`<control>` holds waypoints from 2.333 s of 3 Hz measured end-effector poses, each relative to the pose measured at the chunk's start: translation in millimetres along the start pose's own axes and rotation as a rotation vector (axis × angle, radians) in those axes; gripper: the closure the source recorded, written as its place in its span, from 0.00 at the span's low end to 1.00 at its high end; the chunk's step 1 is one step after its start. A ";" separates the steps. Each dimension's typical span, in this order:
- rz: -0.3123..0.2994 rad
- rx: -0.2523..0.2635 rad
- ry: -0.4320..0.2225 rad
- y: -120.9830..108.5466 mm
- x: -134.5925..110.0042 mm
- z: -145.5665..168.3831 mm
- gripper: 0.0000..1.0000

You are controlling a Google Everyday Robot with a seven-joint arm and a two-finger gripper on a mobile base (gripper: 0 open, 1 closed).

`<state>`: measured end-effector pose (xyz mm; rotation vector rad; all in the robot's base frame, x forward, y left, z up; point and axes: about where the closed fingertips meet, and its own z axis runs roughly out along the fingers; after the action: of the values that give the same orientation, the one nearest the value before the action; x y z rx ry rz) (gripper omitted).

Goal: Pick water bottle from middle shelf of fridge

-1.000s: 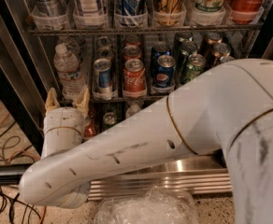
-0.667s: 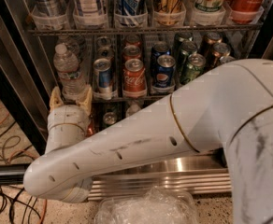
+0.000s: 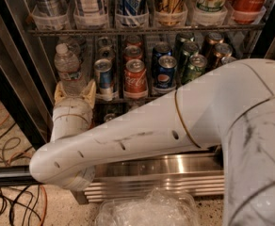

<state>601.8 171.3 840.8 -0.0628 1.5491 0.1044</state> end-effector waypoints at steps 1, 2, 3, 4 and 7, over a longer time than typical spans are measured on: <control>-0.011 -0.005 -0.011 2.3 -7.1 12.7 0.36; -0.024 -0.007 -0.018 4.1 -13.0 20.8 0.36; -0.031 -0.005 -0.017 4.3 -15.4 27.5 0.35; -0.035 -0.006 -0.003 4.6 -12.4 32.8 0.35; -0.038 -0.003 -0.005 3.3 -13.6 31.3 0.98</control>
Offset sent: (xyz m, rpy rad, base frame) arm 0.0288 0.0112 0.0167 -0.0384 -0.0261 0.0114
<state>632.4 177.5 855.2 -0.0942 1.5418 0.0761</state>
